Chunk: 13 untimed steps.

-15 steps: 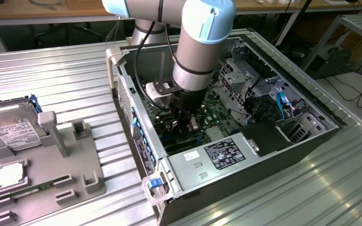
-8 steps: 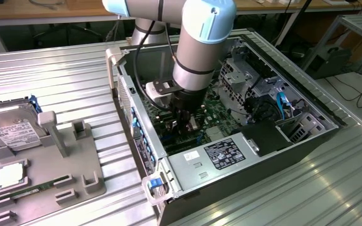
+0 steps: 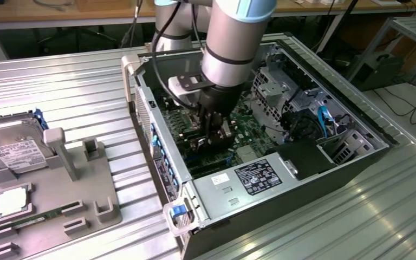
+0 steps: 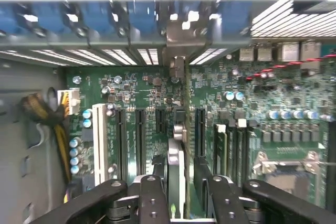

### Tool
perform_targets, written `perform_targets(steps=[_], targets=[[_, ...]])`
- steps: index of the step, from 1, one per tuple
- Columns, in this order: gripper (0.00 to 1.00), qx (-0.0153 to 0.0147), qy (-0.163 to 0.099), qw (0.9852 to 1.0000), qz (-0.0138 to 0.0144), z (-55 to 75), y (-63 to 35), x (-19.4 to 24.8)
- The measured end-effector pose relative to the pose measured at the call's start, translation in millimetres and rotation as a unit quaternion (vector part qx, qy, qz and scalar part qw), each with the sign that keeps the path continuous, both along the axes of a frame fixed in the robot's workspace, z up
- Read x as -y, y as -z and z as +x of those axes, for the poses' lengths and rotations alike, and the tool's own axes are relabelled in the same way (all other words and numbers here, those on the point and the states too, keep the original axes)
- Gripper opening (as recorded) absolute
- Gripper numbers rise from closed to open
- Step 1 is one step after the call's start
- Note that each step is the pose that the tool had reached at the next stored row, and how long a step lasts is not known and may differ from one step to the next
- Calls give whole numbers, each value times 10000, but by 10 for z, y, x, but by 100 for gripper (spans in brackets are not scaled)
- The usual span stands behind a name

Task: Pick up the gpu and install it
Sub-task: 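Insert the gpu into the slot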

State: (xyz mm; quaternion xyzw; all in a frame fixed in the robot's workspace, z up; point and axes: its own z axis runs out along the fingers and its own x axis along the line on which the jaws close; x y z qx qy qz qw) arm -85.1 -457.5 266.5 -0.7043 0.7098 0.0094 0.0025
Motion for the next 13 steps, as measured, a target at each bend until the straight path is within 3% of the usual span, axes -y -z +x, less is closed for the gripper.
perform_targets(steps=[5, 10, 13], targets=[[36, 1, 0, 10000, -1, 6, -228, -3], [35, 1, 0, 10000, -2, 6, -252, -3], [15, 1, 0, 10000, -3, 6, -252, -3]])
